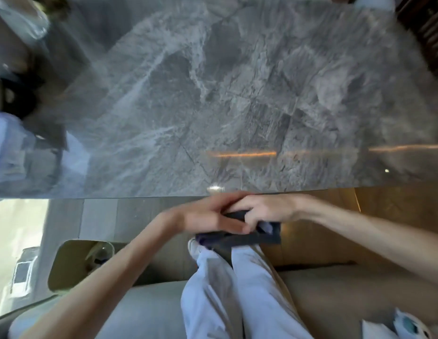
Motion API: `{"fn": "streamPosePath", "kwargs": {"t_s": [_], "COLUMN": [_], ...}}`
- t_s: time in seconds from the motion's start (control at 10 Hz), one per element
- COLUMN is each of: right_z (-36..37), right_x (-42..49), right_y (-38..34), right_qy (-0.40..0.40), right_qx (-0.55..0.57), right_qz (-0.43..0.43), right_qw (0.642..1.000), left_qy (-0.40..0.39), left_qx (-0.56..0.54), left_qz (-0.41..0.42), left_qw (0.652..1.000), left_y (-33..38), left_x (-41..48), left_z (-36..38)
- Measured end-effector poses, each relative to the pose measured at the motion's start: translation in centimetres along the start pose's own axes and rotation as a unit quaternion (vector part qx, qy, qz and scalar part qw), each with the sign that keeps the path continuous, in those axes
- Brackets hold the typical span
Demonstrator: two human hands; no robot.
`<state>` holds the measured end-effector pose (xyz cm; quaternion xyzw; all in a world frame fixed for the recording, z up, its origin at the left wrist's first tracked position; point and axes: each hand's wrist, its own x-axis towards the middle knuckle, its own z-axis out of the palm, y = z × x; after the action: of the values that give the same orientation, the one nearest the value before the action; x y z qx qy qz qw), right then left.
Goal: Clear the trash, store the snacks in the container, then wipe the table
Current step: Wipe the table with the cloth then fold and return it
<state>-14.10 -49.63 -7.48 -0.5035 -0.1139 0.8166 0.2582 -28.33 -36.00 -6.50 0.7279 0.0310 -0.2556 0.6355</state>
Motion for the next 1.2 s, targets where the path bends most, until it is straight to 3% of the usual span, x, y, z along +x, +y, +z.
{"fn": "streamPosePath", "kwargs": {"t_s": [0.1,0.2,0.3,0.4,0.5,0.6,0.7,0.8,0.9,1.0,1.1,1.2], "right_z": [5.3,7.7,9.2,9.9,10.0,9.3,7.7,4.6,2.4,0.9,0.4,0.2], "right_x": [-4.6,-8.4,-11.8,-14.1,-15.5,-15.1,-13.3,-10.1,-8.8,-8.8,-8.9,-8.5], "right_y": [-4.9,-8.9,-14.3,-19.6,-25.1,-29.6,-31.9,-32.0,-33.9,-37.4,-42.5,-48.1], "right_qy": [-0.054,-0.077,-0.081,-0.062,-0.069,-0.048,-0.02,-0.018,-0.07,-0.131,-0.203,-0.15], "right_qx": [0.057,0.17,0.191,0.163,0.134,0.165,0.214,0.254,0.271,0.218,0.148,-0.04], "right_qz": [-0.049,-0.122,-0.146,-0.179,-0.218,-0.269,-0.289,-0.317,-0.306,-0.309,-0.26,-0.256], "right_qw": [0.996,0.975,0.967,0.968,0.964,0.948,0.933,0.914,0.91,0.916,0.932,0.954], "left_qy": [-0.017,0.068,0.11,0.232,0.31,0.436,0.472,0.386,0.378,0.415,0.431,0.438], "left_qx": [-0.316,-0.443,-0.439,-0.308,-0.208,-0.116,-0.04,-0.187,-0.112,-0.046,0.042,0.196], "left_qz": [-0.059,-0.056,0.009,0.012,0.019,-0.013,-0.139,-0.182,-0.149,-0.11,-0.093,-0.112], "left_qw": [0.947,0.892,0.892,0.923,0.928,0.893,0.87,0.885,0.907,0.902,0.897,0.87], "left_y": [3.9,8.1,12.9,18.3,23.9,27.5,29.5,29.4,28.7,28.7,29.1,28.5], "left_x": [-4.1,-8.1,-11.4,-13.4,-13.7,-11.6,-9.3,-8.1,-7.9,-8.3,-9.6,-11.1], "left_z": [-2.2,-4.6,-7.7,-11.6,-15.7,-20.0,-23.5,-26.3,-28.8,-31.2,-34.6,-38.3]}}
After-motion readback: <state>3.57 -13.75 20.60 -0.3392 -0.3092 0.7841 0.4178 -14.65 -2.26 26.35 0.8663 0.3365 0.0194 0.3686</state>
